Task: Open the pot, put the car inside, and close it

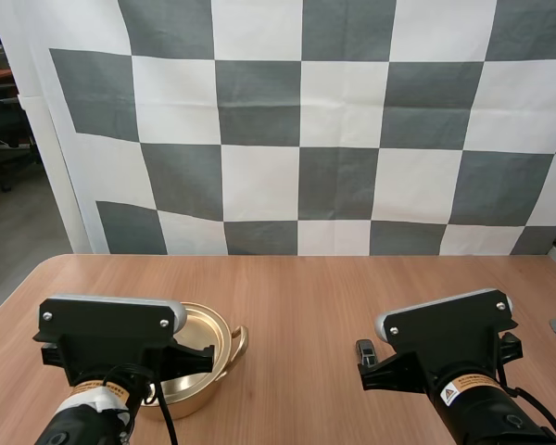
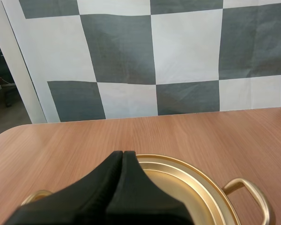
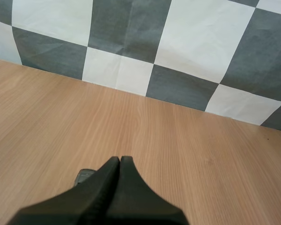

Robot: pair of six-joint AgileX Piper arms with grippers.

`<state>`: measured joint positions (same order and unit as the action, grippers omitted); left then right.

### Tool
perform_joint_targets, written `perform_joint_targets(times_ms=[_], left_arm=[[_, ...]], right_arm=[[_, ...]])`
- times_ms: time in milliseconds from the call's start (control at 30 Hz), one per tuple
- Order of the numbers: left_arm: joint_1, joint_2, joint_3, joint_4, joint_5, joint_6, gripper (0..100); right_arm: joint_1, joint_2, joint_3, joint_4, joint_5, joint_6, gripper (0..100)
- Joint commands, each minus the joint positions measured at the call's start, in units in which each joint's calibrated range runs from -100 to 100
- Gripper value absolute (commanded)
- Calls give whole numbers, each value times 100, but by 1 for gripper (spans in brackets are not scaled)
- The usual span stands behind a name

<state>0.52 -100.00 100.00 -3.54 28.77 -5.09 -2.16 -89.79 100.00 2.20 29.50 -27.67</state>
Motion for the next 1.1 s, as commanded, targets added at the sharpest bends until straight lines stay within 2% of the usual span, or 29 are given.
perform_joint_targets(times_ms=[0,500,667,800,967,1067], left_arm=[[-4,0,0,0,-7,-2,0],[-4,0,0,0,-7,-2,0],[-4,0,0,0,-401,-2,0],[-4,0,0,-90,-996,-2,0],[-4,0,0,105,-1848,18,0],[-4,0,0,105,-2711,73,0]], right_arm=[[0,-6,0,1,-7,2,0],[0,-6,0,1,-39,2,0],[0,-6,0,1,-39,2,0],[0,-6,0,4,-106,2,0],[0,-6,0,4,-309,2,0],[15,-6,0,-9,-432,2,0]])
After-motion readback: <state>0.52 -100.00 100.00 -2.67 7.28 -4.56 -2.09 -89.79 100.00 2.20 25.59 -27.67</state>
